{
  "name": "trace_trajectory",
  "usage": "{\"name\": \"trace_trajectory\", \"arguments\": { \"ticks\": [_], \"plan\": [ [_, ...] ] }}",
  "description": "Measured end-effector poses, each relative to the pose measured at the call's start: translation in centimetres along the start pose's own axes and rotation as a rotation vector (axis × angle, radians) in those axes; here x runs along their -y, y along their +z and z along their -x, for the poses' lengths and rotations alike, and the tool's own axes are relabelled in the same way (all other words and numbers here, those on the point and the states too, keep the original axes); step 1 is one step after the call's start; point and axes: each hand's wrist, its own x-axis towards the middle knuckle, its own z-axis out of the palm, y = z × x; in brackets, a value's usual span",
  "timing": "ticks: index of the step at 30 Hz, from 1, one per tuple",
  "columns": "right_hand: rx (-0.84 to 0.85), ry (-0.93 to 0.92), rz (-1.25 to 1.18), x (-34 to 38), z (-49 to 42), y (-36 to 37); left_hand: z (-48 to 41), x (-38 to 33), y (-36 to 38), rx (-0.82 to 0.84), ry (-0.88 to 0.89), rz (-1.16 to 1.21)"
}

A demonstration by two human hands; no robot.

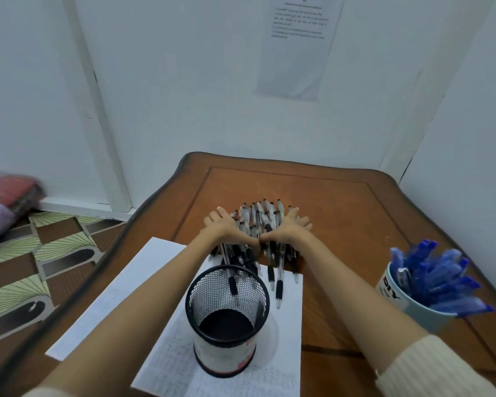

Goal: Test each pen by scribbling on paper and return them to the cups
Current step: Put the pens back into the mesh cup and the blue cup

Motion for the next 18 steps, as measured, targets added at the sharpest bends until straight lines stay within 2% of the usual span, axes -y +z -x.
{"name": "trace_trajectory", "arguments": {
  "ticks": [6,13,16,18],
  "plan": [
    [0.013,0.012,-0.022,0.2,-0.4,0.2,-0.6,0.7,-0.1,-0.040,-0.030,-0.049],
    [-0.056,-0.033,-0.022,0.9,-0.6,1.9,-1.1,0.7,-0.1,-0.137,0.010,0.084],
    [-0.058,-0.052,-0.011,1.1,-0.9,2.1,-1.1,1.2,0.2,-0.256,0.029,0.149],
    [-0.045,-0.079,0.005,1.1,-1.2,2.0,-1.1,1.5,0.1,-0.275,0.039,0.177]
  ]
}}
